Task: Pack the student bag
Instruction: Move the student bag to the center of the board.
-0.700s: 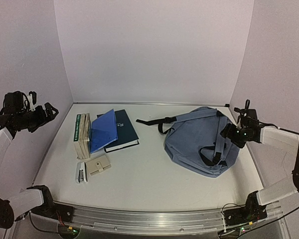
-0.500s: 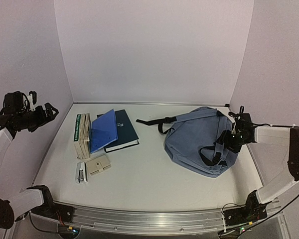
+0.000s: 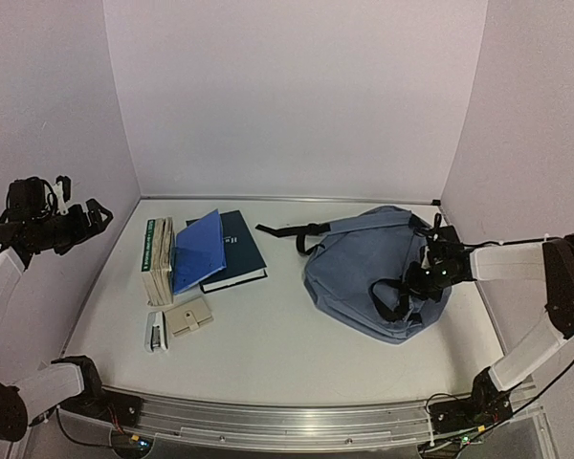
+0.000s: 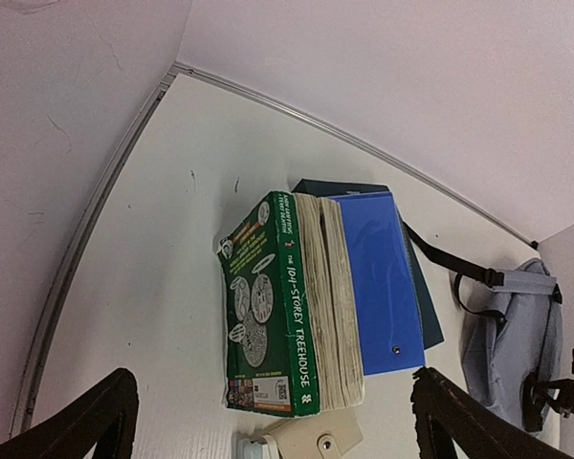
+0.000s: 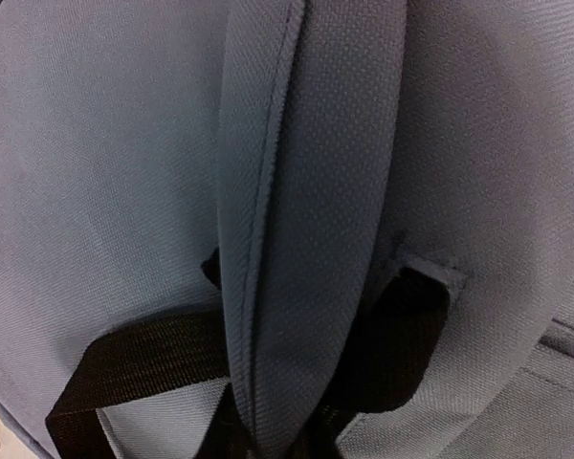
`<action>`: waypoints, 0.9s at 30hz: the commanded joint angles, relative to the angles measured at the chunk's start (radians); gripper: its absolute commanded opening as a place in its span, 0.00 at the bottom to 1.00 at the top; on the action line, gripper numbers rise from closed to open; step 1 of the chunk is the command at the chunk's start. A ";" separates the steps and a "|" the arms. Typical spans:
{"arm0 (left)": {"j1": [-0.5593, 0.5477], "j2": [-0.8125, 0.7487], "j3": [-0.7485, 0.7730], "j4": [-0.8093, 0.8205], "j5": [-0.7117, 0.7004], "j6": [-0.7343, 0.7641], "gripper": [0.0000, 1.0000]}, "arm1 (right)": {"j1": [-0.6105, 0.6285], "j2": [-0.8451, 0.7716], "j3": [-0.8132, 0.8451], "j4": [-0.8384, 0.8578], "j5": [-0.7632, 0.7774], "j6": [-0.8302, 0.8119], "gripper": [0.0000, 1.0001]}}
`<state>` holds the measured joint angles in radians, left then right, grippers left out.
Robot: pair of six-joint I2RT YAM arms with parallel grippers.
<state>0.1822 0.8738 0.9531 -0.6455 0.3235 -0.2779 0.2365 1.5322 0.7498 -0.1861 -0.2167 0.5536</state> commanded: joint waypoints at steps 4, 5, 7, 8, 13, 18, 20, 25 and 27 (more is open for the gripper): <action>0.000 -0.006 -0.006 0.046 0.112 0.039 1.00 | 0.225 -0.052 -0.042 0.074 -0.090 0.175 0.00; 0.000 -0.007 -0.011 0.054 0.130 0.041 1.00 | 0.250 -0.057 -0.041 0.087 -0.090 0.195 0.00; -0.002 -0.004 -0.013 0.066 0.171 0.039 1.00 | 0.299 -0.066 -0.026 0.097 -0.076 0.227 0.00; -0.006 0.000 -0.010 0.064 0.180 0.021 1.00 | 0.314 -0.074 -0.014 0.096 -0.066 0.235 0.00; -0.167 0.017 0.023 0.065 0.148 -0.118 1.00 | 0.320 -0.144 0.042 0.005 0.057 0.202 0.00; -0.502 0.078 0.065 0.092 -0.026 -0.254 0.99 | 0.320 -0.185 0.100 -0.221 0.319 0.114 0.00; -0.628 0.125 0.084 0.110 -0.085 -0.288 0.98 | 0.319 -0.191 0.098 -0.270 0.415 0.105 0.00; -0.865 0.242 0.116 0.174 -0.190 -0.381 0.98 | 0.319 -0.197 0.053 -0.290 0.478 0.122 0.00; -0.949 0.300 0.102 0.234 -0.200 -0.436 0.98 | 0.319 -0.196 0.039 -0.283 0.466 0.134 0.00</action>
<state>-0.6434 1.0943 1.0227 -0.5318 0.2175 -0.5855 0.5607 1.3552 0.8146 -0.4178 0.1379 0.6770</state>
